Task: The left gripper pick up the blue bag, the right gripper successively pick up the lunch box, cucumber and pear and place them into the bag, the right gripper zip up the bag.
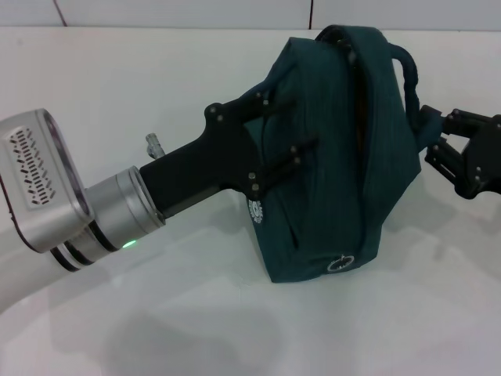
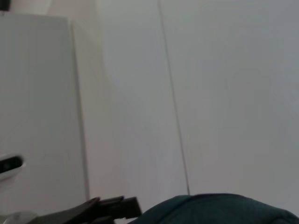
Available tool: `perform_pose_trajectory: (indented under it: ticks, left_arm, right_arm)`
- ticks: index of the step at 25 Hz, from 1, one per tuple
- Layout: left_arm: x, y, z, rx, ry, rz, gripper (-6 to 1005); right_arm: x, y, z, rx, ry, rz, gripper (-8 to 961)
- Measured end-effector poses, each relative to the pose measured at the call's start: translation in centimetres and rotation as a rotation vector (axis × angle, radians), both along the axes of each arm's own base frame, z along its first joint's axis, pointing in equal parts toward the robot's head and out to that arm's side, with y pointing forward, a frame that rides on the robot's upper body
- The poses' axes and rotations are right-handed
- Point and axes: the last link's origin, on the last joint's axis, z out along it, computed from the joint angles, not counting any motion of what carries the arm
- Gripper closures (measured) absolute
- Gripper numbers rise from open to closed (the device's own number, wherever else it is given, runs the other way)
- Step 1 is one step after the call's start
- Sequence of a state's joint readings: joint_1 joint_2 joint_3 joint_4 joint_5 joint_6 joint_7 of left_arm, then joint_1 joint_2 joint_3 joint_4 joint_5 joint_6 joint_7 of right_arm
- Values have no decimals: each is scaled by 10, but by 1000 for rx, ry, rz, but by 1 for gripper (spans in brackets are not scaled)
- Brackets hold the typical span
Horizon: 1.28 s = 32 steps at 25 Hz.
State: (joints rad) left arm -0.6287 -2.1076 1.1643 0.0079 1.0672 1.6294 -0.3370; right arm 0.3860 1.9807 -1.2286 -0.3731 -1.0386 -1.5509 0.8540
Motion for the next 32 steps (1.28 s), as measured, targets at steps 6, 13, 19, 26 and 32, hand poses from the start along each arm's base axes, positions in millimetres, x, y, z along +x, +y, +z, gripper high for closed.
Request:
perform_pose_trajectory:
  ticks: [6,13,19,26,32]
  left_arm:
    - [1,4,-1,3,14,7,497]
    - [3,6,-2,4,16,5,497]
    - [5,8,-2,4,19,0,497]
    - [6,9,-2,3,21,-6,498]
    - [8,10,-3,-3,24,-8,498]
  right_arm:
    - [5,-5,5,-2,-22,7,745]
    - [17,-14,15,11,-30,-10,528]
    - [28,-20,25,-3,-68,-12,418]
    - [33,-21,30,-93,-122,-13,402]
    - [34,-28,37,-69,-114,14,404]
